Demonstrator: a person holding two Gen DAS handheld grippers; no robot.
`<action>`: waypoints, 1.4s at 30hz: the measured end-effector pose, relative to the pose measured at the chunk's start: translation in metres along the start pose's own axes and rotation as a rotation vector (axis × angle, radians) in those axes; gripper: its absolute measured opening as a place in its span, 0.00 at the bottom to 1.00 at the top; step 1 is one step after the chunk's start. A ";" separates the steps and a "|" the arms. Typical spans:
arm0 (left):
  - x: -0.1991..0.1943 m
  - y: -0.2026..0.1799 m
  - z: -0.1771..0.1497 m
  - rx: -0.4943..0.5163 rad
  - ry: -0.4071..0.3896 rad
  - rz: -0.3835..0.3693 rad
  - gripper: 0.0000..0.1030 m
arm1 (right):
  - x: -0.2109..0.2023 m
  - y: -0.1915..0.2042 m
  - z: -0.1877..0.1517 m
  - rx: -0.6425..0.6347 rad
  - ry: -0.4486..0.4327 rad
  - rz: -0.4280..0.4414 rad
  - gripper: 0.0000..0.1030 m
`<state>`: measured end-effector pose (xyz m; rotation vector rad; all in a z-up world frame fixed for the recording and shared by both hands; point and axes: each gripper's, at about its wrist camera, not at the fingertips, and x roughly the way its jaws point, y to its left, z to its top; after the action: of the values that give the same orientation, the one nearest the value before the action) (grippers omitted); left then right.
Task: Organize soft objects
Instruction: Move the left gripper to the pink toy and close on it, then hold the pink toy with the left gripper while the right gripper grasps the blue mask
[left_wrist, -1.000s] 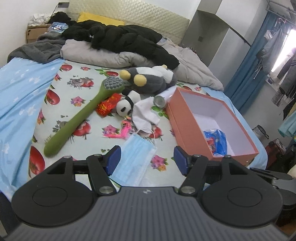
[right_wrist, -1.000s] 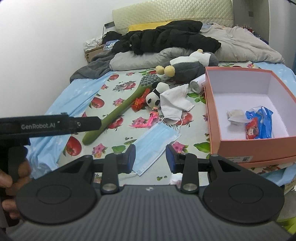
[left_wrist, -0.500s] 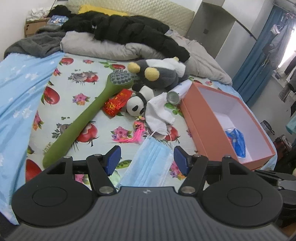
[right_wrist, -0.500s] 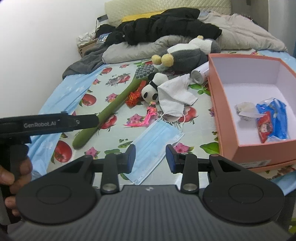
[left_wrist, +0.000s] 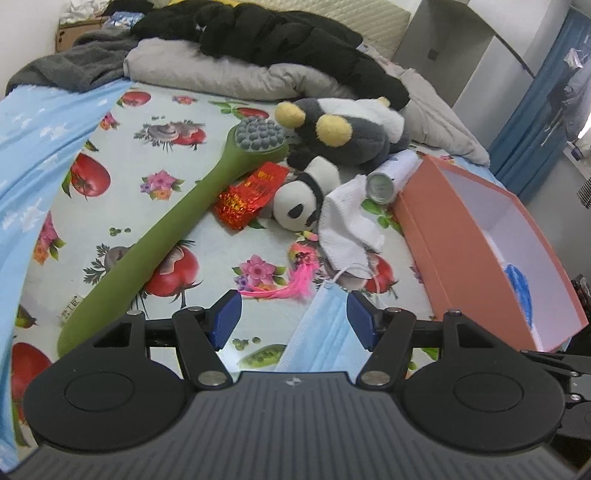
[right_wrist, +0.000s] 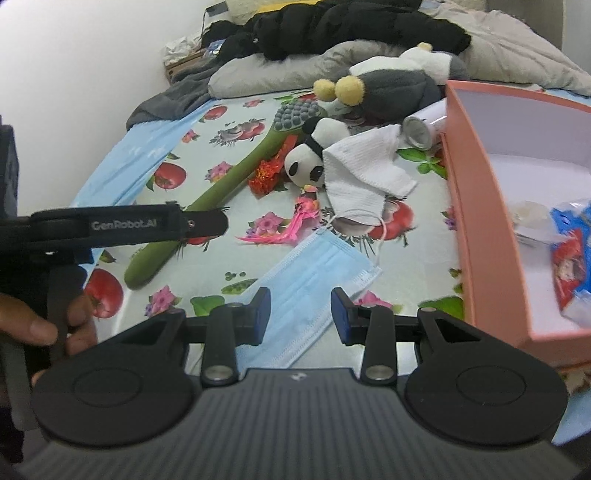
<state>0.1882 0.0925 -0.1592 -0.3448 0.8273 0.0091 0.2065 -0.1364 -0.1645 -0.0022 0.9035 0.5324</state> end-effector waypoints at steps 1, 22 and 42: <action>0.005 0.003 0.001 -0.005 0.006 -0.003 0.67 | 0.006 0.000 0.002 -0.002 0.009 0.000 0.41; 0.123 -0.003 0.037 -0.024 0.090 -0.085 0.60 | 0.083 -0.014 -0.013 0.001 0.112 -0.013 0.59; 0.128 -0.006 0.021 -0.056 0.075 -0.069 0.26 | 0.063 -0.034 -0.013 -0.035 0.070 -0.071 0.05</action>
<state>0.2914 0.0771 -0.2364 -0.4283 0.8901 -0.0450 0.2434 -0.1411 -0.2274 -0.0845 0.9590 0.4840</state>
